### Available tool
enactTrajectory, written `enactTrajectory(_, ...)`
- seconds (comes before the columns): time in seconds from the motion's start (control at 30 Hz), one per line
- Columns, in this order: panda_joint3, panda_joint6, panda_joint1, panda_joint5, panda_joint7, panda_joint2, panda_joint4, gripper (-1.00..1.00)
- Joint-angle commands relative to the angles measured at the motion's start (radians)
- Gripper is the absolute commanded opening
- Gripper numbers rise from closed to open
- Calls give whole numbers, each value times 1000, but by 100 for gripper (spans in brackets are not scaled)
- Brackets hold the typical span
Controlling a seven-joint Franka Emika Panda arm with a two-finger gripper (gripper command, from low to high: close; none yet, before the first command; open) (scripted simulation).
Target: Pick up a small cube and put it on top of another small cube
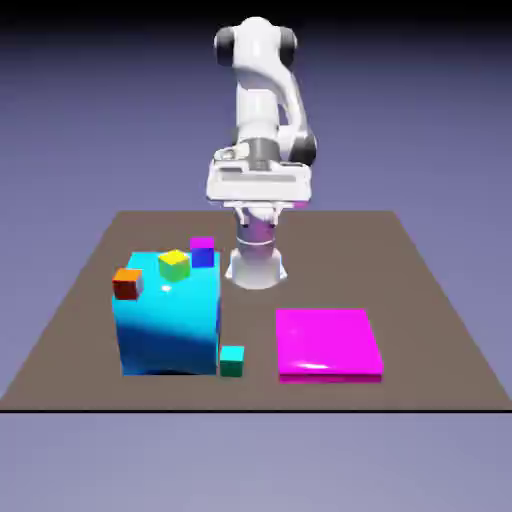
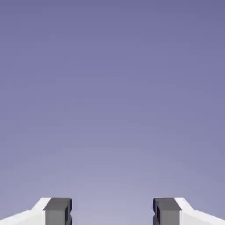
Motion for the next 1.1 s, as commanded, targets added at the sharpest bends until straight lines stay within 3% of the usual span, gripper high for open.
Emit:
enactTrajectory(0.0,-2,-32,8,-41,-20,36,15,0)
enactTrajectory(0.73,-49,-725,183,-921,-446,822,338,0)
enactTrajectory(0.93,-111,-611,153,-1060,-342,983,376,0)
enactTrajectory(0.97,-111,-611,153,-1060,-342,983,376,-100)
enactTrajectory(1.07,-83,-662,166,-998,-389,911,359,-100)
